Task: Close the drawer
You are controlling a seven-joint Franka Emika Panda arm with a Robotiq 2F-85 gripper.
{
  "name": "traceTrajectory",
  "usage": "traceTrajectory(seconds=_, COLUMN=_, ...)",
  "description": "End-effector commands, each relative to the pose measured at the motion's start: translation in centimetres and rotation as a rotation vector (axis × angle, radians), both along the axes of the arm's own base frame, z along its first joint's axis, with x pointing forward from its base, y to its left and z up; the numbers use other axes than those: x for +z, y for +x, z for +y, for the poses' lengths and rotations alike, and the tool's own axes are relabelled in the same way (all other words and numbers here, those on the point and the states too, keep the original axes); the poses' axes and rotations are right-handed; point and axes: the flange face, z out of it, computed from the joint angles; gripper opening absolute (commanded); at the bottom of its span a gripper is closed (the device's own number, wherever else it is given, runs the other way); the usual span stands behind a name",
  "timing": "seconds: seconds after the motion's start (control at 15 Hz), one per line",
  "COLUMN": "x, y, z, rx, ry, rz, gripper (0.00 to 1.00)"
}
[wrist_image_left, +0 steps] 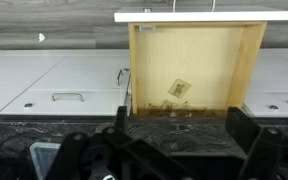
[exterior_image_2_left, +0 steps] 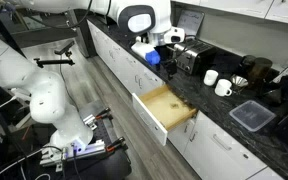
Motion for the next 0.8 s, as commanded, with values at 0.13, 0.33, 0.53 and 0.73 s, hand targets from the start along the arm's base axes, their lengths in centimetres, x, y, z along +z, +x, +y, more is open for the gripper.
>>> traceTrajectory(seconds=0.13, x=0.1, y=0.0, z=0.0, rx=0.000, ry=0.000, rz=0.001, gripper=1.00)
traceTrajectory(seconds=0.33, x=0.1, y=0.0, z=0.0, rx=0.000, ry=0.000, rz=0.001, gripper=1.00)
traceTrajectory(seconds=0.53, x=0.1, y=0.0, z=0.0, rx=0.000, ry=0.000, rz=0.001, gripper=1.00)
traceTrajectory(seconds=0.73, x=-2.5, y=-1.9, z=0.7, rx=0.007, ry=0.014, rz=-0.037, gripper=1.00)
